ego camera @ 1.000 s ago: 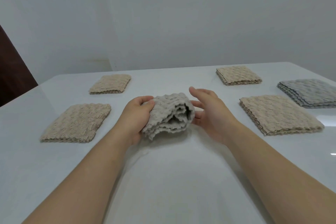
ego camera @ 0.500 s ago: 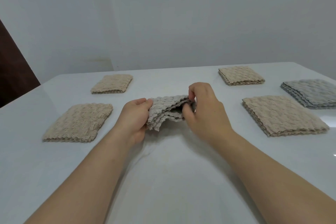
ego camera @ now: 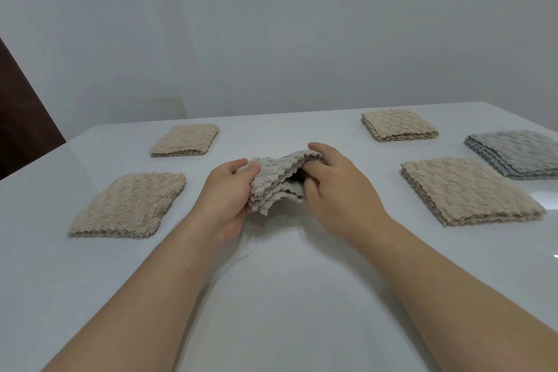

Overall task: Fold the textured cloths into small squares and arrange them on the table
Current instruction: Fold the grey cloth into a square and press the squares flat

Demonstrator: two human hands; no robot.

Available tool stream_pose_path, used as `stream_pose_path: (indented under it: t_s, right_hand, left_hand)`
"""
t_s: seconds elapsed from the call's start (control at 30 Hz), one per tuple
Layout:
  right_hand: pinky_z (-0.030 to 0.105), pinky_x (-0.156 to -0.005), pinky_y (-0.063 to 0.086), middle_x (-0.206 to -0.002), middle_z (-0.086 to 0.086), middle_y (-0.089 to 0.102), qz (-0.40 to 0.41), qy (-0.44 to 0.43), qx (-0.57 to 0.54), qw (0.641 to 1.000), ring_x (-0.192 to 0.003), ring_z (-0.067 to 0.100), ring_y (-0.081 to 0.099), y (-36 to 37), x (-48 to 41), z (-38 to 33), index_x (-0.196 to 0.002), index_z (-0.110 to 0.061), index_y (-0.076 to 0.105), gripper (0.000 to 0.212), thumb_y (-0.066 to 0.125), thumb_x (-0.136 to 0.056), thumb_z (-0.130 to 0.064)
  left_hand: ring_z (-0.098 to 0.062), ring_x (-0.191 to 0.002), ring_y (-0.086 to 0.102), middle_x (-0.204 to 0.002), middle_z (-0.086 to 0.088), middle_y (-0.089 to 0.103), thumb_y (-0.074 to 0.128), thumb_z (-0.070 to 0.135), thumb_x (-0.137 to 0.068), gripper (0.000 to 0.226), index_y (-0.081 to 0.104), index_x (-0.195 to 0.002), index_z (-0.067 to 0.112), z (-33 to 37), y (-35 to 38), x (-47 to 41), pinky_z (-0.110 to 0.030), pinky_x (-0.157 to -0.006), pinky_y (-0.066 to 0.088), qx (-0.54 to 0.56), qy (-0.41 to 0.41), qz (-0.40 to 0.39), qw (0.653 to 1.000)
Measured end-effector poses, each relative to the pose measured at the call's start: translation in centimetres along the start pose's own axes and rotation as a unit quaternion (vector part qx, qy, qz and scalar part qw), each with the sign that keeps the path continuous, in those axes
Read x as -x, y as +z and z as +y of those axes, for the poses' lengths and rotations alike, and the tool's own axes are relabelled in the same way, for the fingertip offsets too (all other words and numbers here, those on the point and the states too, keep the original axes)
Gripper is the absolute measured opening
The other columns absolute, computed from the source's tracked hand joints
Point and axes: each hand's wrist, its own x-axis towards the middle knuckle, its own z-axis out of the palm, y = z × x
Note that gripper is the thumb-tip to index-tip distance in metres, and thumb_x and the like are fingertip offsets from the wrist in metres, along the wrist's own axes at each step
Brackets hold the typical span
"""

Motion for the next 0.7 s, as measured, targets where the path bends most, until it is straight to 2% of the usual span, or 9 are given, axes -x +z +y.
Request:
stream_pose_path:
  t_s: [0.1, 0.17, 0.23, 0.37, 0.4, 0.5, 0.6, 0.7]
  right_hand:
    - [0.039, -0.08, 0.054, -0.132, 0.001, 0.057, 0.002, 0.009, 0.004, 1.0, -0.109, 0.027, 0.061, 0.1, 0.0, 0.0, -0.107, -0.024, 0.072, 0.025, 0.052, -0.098, -0.034]
    - [0.04, -0.08, 0.054, -0.129, 0.0, 0.056, -0.019, 0.026, 0.011, 0.999, -0.105, 0.029, 0.062, -0.2, 0.0, 0.1, -0.105, -0.021, 0.073, 0.022, 0.054, -0.097, -0.025]
    - [0.036, -0.084, 0.051, -0.136, -0.002, 0.051, -0.053, 0.041, 0.022, 0.997, -0.109, 0.028, 0.058, -0.6, 0.1, 0.0, -0.104, -0.017, 0.074, 0.023, 0.054, -0.093, -0.016]
    - [0.035, -0.083, 0.05, -0.141, -0.002, 0.045, -0.102, 0.061, 0.056, 0.991, -0.112, 0.028, 0.054, -0.8, 0.0, -0.1, -0.102, -0.015, 0.075, 0.026, 0.051, -0.091, -0.011]
    - [0.036, -0.082, 0.052, -0.138, 0.0, 0.046, -0.103, 0.073, 0.062, 0.99, -0.108, 0.029, 0.056, -0.7, 0.0, 0.0, -0.099, -0.013, 0.073, 0.025, 0.05, -0.09, -0.01]
    - [0.041, -0.075, 0.053, -0.116, 0.004, 0.049, -0.083, 0.111, 0.06, 0.989, -0.092, 0.03, 0.058, -0.3, -0.1, 0.1, -0.091, -0.012, 0.068, 0.021, 0.048, -0.093, -0.017]
    - [0.037, -0.067, 0.049, -0.105, 0.003, 0.047, -0.084, 0.107, 0.087, 0.987, -0.09, 0.03, 0.058, -0.3, -0.2, 0.0, -0.091, -0.014, 0.068, 0.017, 0.051, -0.092, -0.014]
    - [0.034, -0.064, 0.041, -0.117, 0.002, 0.046, -0.114, 0.11, 0.107, 0.982, -0.096, 0.03, 0.054, -0.7, -0.1, -0.3, -0.094, -0.015, 0.066, 0.017, 0.053, -0.085, -0.009]
  left_hand:
    - [-0.027, -0.102, 0.073, -0.118, -0.015, 0.072, 0.061, 0.017, -0.102, 0.045, 0.049, -0.143, 0.006, -0.1, -0.1, -0.1, -0.039, -0.081, 0.062, 0.0, 0.002, -0.012, 1.0]
    - [-0.021, -0.094, 0.073, -0.119, -0.013, 0.071, 0.061, 0.017, -0.102, 0.046, 0.047, -0.145, 0.007, -0.1, 0.0, 0.0, -0.03, -0.064, 0.061, -0.014, 0.009, -0.015, 1.0]
    - [-0.016, -0.086, 0.072, -0.12, -0.009, 0.069, 0.062, 0.019, -0.101, 0.049, 0.045, -0.147, 0.011, -0.2, 0.1, 0.1, -0.023, -0.052, 0.055, -0.039, 0.02, -0.015, 0.999]
    - [-0.013, -0.083, 0.071, -0.13, -0.003, 0.063, 0.065, 0.025, -0.099, 0.053, 0.046, -0.149, 0.02, -0.5, 0.3, 0.3, -0.023, -0.053, 0.052, -0.106, 0.043, -0.019, 0.993]
    - [-0.008, -0.074, 0.071, -0.127, -0.003, 0.064, 0.065, 0.024, -0.1, 0.053, 0.046, -0.149, 0.02, -0.5, 0.4, 0.4, -0.021, -0.051, 0.05, -0.111, 0.043, -0.023, 0.993]
    - [0.003, -0.042, 0.059, -0.099, -0.001, 0.062, 0.063, 0.017, -0.101, 0.051, 0.045, -0.149, 0.016, -0.4, 0.7, 0.9, -0.016, -0.039, 0.043, -0.113, 0.041, -0.031, 0.992]
    - [0.003, -0.038, 0.056, -0.093, 0.0, 0.06, 0.062, 0.012, -0.101, 0.053, 0.044, -0.151, 0.013, -0.3, 0.8, 1.1, -0.016, -0.037, 0.042, -0.107, 0.043, -0.029, 0.993]
    - [0.002, -0.038, 0.056, -0.091, -0.001, 0.06, 0.062, 0.008, -0.1, 0.053, 0.045, -0.15, 0.011, -0.1, 0.9, 1.2, -0.016, -0.038, 0.042, -0.1, 0.043, -0.021, 0.994]
